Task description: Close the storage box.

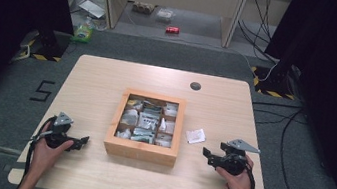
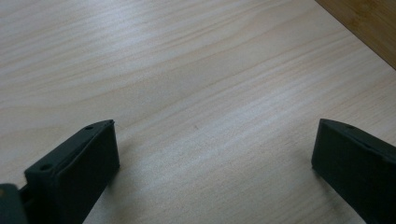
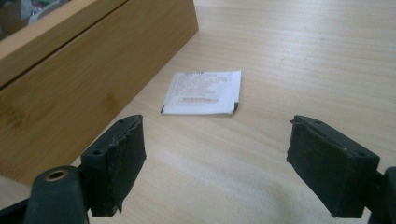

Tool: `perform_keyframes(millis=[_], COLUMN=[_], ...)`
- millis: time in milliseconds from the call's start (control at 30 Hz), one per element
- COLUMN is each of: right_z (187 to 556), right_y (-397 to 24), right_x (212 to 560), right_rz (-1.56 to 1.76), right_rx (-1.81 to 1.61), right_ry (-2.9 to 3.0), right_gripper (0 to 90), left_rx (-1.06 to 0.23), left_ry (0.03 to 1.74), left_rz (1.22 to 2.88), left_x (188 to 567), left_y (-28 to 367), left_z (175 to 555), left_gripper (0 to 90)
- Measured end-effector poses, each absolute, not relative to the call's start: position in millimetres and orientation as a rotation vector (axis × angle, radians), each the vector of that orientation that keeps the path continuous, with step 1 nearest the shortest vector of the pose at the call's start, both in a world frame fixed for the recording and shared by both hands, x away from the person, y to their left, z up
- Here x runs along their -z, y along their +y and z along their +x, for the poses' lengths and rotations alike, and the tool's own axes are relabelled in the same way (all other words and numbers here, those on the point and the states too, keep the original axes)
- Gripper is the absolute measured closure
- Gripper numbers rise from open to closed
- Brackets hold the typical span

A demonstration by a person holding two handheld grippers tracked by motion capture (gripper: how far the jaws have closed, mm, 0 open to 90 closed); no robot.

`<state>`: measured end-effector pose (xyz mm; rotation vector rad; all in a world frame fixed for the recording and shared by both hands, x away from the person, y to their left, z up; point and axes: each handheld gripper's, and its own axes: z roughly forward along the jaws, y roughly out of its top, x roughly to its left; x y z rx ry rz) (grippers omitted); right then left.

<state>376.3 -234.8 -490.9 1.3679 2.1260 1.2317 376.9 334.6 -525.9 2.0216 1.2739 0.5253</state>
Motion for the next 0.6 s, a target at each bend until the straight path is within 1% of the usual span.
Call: perform_keyframes(millis=[600], right_z=[349.1], right_y=[-227.3], right_x=[501.5], right_rz=[1.304], right_rx=[-1.114], right_ry=[2.234], right_gripper=[19.2], left_rx=[-0.526], left_ry=[1.274], left_rz=[2.021], left_x=[525.9], left_y=[334.5], left_z=[376.8], left_gripper=[0.0])
